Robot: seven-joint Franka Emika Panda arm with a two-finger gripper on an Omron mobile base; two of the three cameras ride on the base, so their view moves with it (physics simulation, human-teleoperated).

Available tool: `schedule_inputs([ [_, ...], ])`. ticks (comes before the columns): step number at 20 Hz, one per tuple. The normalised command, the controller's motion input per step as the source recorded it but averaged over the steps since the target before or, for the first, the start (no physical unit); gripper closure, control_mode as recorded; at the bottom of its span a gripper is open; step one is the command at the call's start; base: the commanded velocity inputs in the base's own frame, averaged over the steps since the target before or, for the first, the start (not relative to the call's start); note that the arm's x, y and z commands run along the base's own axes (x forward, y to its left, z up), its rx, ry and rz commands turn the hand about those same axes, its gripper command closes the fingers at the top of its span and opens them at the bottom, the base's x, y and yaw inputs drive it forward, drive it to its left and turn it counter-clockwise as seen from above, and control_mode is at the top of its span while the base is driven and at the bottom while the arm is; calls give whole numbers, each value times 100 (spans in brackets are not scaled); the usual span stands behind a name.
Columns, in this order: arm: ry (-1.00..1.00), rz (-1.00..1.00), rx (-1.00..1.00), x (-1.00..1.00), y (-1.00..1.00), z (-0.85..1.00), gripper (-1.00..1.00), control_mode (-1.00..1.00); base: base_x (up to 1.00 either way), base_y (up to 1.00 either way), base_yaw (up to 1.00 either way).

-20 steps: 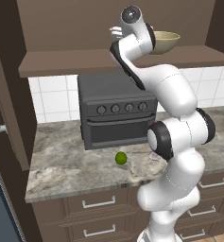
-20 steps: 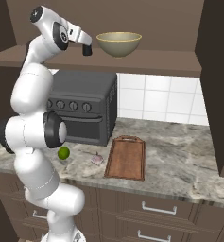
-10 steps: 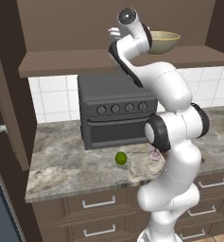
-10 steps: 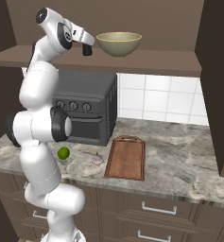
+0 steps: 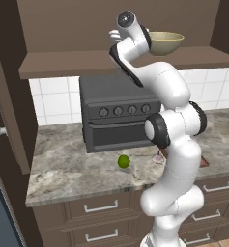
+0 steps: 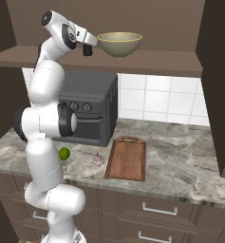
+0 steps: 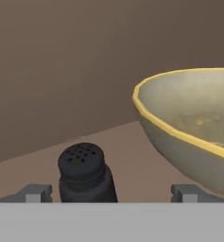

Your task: Open the cabinet. Place the bowl and condiment on the counter. Then place the lime and garlic on the cutting board.

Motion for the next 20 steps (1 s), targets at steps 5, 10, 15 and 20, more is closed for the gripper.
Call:
schedule_inputs([
  [5,2,0,-2,38,0,-6,-100,-100,0,0,0],
  [10,2,0,-2,37,0,-6,-100,-100,0,0,0],
  [15,1,0,-3,23,2,-4,100,-100,0,0,0],
  [20,0,0,0,0,0,0,100,-100,0,0,0],
])
